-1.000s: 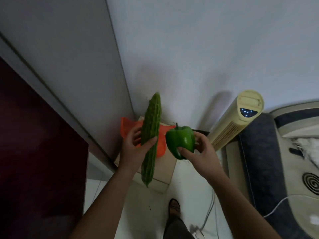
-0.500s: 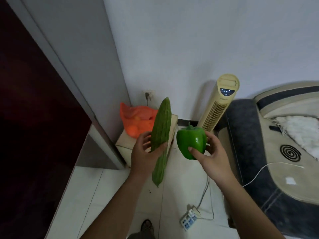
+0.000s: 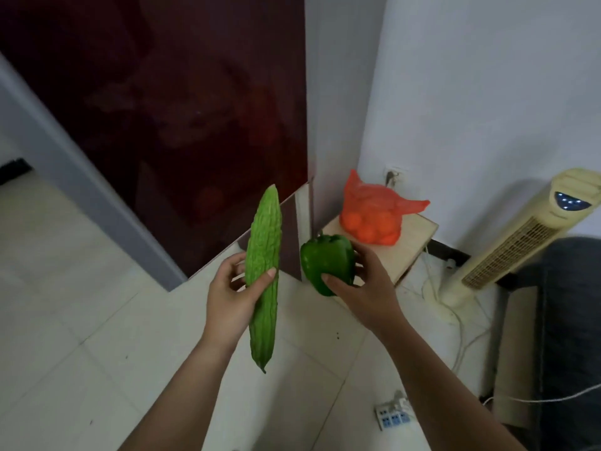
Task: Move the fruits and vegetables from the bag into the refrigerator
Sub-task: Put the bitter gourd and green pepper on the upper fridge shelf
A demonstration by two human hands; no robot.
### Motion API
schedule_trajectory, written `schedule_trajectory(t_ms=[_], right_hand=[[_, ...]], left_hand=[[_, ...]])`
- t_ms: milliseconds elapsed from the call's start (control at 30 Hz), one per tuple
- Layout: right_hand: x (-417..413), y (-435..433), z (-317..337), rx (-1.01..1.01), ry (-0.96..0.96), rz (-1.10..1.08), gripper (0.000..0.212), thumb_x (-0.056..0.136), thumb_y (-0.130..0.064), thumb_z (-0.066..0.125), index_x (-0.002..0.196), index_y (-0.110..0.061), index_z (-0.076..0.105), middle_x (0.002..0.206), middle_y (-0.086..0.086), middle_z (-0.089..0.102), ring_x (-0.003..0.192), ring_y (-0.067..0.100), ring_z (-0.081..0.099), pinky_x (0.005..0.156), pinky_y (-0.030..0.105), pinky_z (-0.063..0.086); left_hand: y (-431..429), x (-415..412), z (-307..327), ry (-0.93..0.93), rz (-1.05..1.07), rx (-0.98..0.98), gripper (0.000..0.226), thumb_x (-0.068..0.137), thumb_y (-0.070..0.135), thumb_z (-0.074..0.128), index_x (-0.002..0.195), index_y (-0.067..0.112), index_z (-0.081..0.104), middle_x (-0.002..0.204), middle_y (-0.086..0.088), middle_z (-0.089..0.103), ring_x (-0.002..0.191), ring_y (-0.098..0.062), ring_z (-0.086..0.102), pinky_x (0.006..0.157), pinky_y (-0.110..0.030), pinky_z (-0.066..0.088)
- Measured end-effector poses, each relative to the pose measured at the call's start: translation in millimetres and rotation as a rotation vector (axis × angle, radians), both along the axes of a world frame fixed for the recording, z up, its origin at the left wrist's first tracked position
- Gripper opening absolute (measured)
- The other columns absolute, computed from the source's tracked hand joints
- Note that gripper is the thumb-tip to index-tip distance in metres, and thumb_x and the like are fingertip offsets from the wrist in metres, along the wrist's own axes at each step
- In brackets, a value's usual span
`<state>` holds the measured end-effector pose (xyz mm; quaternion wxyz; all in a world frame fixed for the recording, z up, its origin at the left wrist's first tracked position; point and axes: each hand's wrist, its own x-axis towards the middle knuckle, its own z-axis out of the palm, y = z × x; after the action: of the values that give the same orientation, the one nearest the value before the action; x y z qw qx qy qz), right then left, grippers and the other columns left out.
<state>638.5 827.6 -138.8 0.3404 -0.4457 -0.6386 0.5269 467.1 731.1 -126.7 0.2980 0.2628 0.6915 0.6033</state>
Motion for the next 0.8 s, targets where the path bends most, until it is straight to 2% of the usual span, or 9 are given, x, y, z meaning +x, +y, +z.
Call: schedule_trajectory(t_ms=[100,200,333,433,633,800], right_hand=[[-30,-27,6,0.012,-0.002,0.042,0.068,0.068,-0.024,0.080,0.127,-0.030,0.045,0.119,-0.008,0.054,0.106,0.014,0.056,0.082,0.039,0.056],[-66,-57,14,0.049,-0.004,0.063,0.064,0.069,-0.022,0.080,0.120,-0.035,0.044,0.116,-0.009,0.054,0.104,0.013,0.056,0.081,0.030,0.054],[-127,-99,21,0.078,-0.001,0.083,0.065,0.070,-0.022,0.079,0.124,-0.032,0.044,0.115,-0.011,0.054,0.104,0.012,0.056,0.084,0.029,0.053],[-184,-129,25,0.095,0.020,0.073,0.065,0.070,-0.022,0.079,0.124,-0.031,0.045,0.111,-0.016,0.053,0.104,0.010,0.055,0.084,0.026,0.052],[-301,-176,24,0.092,0.089,0.065,0.063,0.069,-0.023,0.080,0.122,-0.032,0.047,0.116,-0.009,0.057,0.105,0.012,0.058,0.091,0.039,0.052],[-375,-199,30,0.118,0.094,0.116,0.061,0.070,-0.021,0.079,0.119,-0.036,0.047,0.117,-0.012,0.056,0.108,0.011,0.056,0.091,0.036,0.052]], left_hand=[[-31,-25,8,-0.001,0.044,0.025,0.034,0.074,0.019,0.076,0.104,0.026,0.061,0.094,0.008,0.065,0.092,-0.020,0.065,0.076,-0.033,0.057],[-63,-57,15,-0.016,0.060,0.064,0.037,0.074,0.018,0.075,0.108,0.021,0.061,0.095,0.005,0.066,0.089,-0.021,0.066,0.061,-0.018,0.054],[-106,-117,24,-0.009,0.053,0.088,0.036,0.074,0.017,0.076,0.106,0.020,0.060,0.099,0.000,0.068,0.091,-0.023,0.066,0.063,-0.021,0.056],[-136,-172,32,0.014,0.049,0.086,0.036,0.074,0.016,0.076,0.106,0.020,0.060,0.097,0.001,0.067,0.086,-0.021,0.066,0.056,-0.017,0.053],[-178,-278,50,0.052,0.018,0.086,0.039,0.076,0.014,0.074,0.111,0.013,0.057,0.093,0.003,0.066,0.064,-0.001,0.064,0.049,-0.013,0.049],[-203,-352,55,0.059,0.050,0.079,0.040,0.076,0.019,0.074,0.112,0.016,0.057,0.095,0.004,0.065,0.075,-0.008,0.064,0.050,-0.012,0.049]])
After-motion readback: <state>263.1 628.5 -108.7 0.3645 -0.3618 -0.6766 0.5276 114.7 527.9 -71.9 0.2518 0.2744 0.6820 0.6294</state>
